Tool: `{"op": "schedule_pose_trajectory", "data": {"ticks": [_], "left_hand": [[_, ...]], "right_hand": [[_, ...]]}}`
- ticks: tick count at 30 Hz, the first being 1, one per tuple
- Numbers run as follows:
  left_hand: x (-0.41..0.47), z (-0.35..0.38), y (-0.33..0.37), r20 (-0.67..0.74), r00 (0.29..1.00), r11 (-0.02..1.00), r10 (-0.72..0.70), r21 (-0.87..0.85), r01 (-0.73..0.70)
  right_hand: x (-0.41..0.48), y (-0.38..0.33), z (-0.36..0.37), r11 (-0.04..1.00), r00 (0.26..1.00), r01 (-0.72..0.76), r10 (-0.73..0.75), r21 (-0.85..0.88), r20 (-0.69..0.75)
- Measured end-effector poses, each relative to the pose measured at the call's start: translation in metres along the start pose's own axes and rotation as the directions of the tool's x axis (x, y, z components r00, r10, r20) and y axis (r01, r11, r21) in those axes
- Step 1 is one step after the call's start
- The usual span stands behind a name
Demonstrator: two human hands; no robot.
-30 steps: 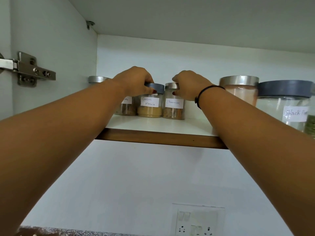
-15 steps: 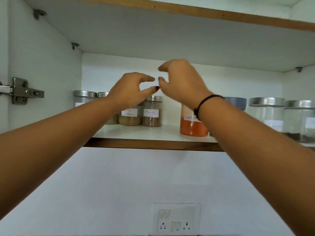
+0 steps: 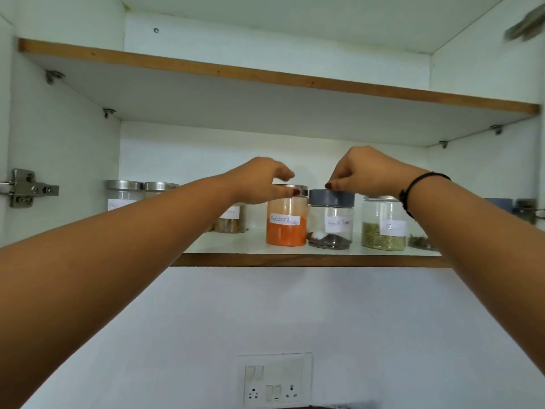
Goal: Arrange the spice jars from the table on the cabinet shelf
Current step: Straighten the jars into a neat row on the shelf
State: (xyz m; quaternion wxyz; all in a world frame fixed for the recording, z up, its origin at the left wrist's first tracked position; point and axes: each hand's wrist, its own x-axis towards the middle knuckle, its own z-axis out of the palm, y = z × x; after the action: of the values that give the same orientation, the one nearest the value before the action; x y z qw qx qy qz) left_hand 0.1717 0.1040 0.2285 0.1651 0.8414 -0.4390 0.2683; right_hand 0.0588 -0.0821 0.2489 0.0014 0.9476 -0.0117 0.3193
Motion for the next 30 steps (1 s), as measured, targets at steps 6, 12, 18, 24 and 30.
{"op": "schedule_pose_trajectory", "data": {"ticks": [6,12,18,24,30], "left_hand": [[0.004,0.006,0.004,-0.013,0.999,0.993,-0.037,0.109,0.038],[0.004,0.009,0.002,-0.018,0.995,0.996,-0.094,-0.013,0.093],[0.003,0.015,0.003,-0.041,0.991,0.989,-0.130,-0.075,0.127],[0.003,0.016,0.005,-0.052,0.989,0.988,-0.138,-0.072,0.134],[0.008,0.019,0.001,-0.056,0.989,0.989,-0.134,-0.072,0.130]], "right_hand": [[-0.007,0.014,0.006,0.998,0.999,0.004,-0.008,0.064,0.054],[-0.005,0.015,0.017,0.990,1.000,0.020,-0.019,0.138,-0.010],[0.005,0.019,0.033,0.986,0.997,0.039,-0.028,0.164,-0.068],[0.013,0.019,0.041,0.990,0.995,0.043,-0.031,0.134,-0.091],[0.019,0.020,0.047,0.987,0.995,0.030,-0.014,0.159,-0.104]]}}
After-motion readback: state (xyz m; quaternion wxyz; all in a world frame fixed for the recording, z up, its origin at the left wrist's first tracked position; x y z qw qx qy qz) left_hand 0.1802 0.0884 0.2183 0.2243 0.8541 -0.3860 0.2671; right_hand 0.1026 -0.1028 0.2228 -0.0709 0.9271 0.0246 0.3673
